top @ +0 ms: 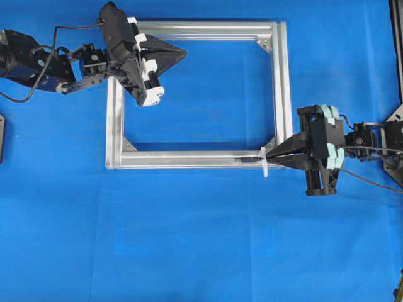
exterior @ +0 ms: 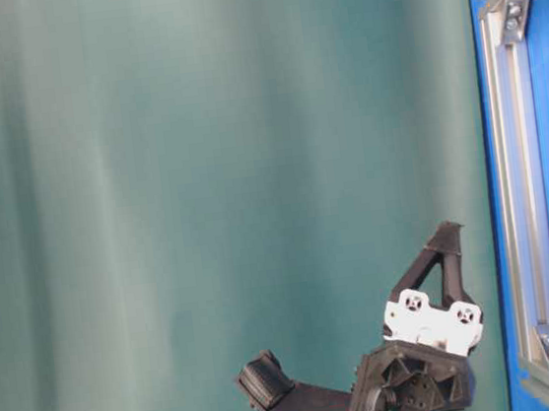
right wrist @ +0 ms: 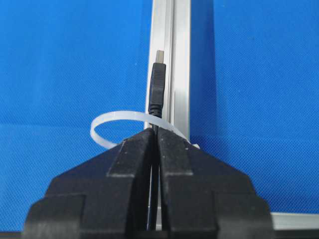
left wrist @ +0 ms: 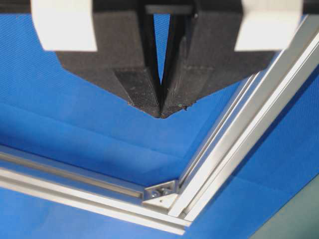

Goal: Insert the wire through the string loop located on the right side.
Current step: 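Push the USB plug leftward through the white zip-tie loop, then move the left gripper across the frame to the plug emerging from the loop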

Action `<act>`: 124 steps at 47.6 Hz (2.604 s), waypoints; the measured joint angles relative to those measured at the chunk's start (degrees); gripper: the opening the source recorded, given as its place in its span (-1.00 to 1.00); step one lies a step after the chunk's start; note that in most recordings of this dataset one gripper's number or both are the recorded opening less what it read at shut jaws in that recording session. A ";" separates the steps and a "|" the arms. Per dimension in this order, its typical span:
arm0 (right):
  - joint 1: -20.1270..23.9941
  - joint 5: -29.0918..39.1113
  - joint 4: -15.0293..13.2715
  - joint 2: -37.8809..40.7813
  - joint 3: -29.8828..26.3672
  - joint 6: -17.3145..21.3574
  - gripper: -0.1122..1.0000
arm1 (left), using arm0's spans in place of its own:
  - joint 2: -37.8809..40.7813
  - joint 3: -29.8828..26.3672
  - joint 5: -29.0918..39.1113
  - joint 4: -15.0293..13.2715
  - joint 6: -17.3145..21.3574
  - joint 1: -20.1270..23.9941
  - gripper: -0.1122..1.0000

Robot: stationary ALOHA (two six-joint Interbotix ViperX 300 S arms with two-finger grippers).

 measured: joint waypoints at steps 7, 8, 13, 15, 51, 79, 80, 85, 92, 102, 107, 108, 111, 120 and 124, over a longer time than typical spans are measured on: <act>0.09 0.00 0.09 0.09 0.00 0.00 -0.87 | 0.00 0.00 -0.09 0.00 0.00 0.00 -0.80; 0.09 -0.09 0.00 0.00 0.00 0.00 -0.87 | 0.00 0.00 0.00 0.09 0.00 0.00 -0.80; 0.09 -0.09 0.09 0.00 0.00 0.00 -0.87 | 0.00 0.00 0.00 0.09 -0.70 0.00 -0.80; 0.09 0.00 0.09 0.00 0.00 0.00 -0.87 | 0.00 0.00 0.00 0.09 -0.88 -0.09 -0.80; 0.09 0.00 0.09 0.00 0.00 0.00 -0.87 | 0.00 0.00 2.99 0.09 -1.49 -18.46 -0.80; 0.09 0.00 0.09 0.00 0.00 -0.09 -0.87 | 1.23 -5.63 7.12 0.09 -1.41 -19.69 -0.80; 0.09 0.00 0.00 0.00 0.00 -0.09 -0.87 | 1.58 -6.42 7.73 0.09 -1.41 -19.78 -0.80; 0.09 0.00 0.09 0.00 0.00 -0.09 -0.87 | 3.43 -10.81 11.07 0.00 -0.97 -19.69 -0.80; 0.09 0.00 0.09 0.00 -0.09 -0.09 -0.87 | 5.89 -16.79 15.56 0.09 -0.44 -19.69 -0.80; 0.09 0.00 0.09 0.00 0.00 -0.09 -0.87 | 8.88 -23.73 20.57 0.09 -0.35 -19.78 -0.80; 0.09 0.00 0.09 0.00 0.00 -0.09 -0.87 | 9.58 -25.40 21.62 0.09 -0.35 -19.95 -0.80; 0.09 0.00 0.09 0.00 0.00 -0.09 -0.87 | 9.67 -25.58 21.80 0.09 -0.35 -19.95 -0.80; 0.09 0.00 0.09 0.00 0.00 -0.09 -0.87 | 9.76 -25.66 21.97 0.00 -0.35 -19.95 -0.80; 0.09 0.00 0.09 0.00 -0.09 -0.18 -0.87 | 9.84 -25.58 22.15 0.00 -0.35 -19.95 -0.69; 0.09 0.00 0.09 0.00 0.00 -0.18 -0.87 | 9.84 -25.66 22.50 0.09 -0.35 -20.30 -0.34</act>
